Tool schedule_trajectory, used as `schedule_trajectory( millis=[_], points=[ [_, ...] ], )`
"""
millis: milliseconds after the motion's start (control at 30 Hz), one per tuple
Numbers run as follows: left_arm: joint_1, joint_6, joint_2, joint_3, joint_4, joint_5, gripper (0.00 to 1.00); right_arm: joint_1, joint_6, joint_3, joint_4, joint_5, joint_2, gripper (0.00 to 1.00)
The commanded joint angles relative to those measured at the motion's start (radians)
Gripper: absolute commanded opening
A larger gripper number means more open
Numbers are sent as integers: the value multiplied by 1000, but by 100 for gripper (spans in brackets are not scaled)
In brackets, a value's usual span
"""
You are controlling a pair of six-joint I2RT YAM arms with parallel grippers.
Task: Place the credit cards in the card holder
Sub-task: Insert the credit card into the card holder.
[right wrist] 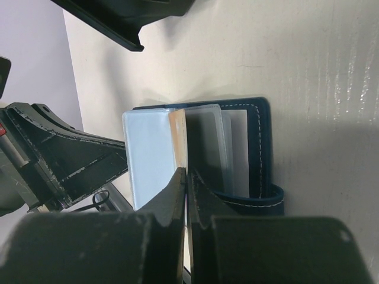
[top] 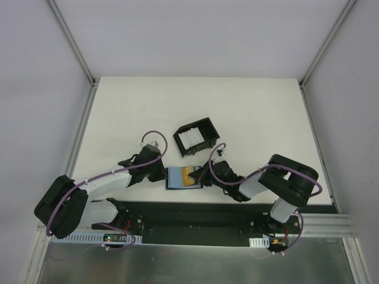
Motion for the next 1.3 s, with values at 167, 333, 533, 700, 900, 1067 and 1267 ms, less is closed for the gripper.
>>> schedule_trajectory(
  millis=[167,333,533,700,900,1067,1267],
  points=[
    [10,16,1,-76,-98,-59,0,1,-58,13,-78,-32,-20,0],
    [8,-44,-25,-119,-81,-61,0,10,-30,-18,-45,10,-28,0],
    [7,-58,6,-116,-46,-36,0,22,2,-16,11,16,18,0],
    [-7,-77,13,-116,-32,-32,0,36,17,1,53,19,52,0],
    [-8,-72,15,-119,-26,-35,0,39,31,8,123,-7,110,0],
    [-8,-77,15,-121,-24,-41,0,39,34,0,103,-12,101,1],
    [-8,-70,10,-113,-23,-50,0,50,60,0,67,-23,55,0]
  ],
)
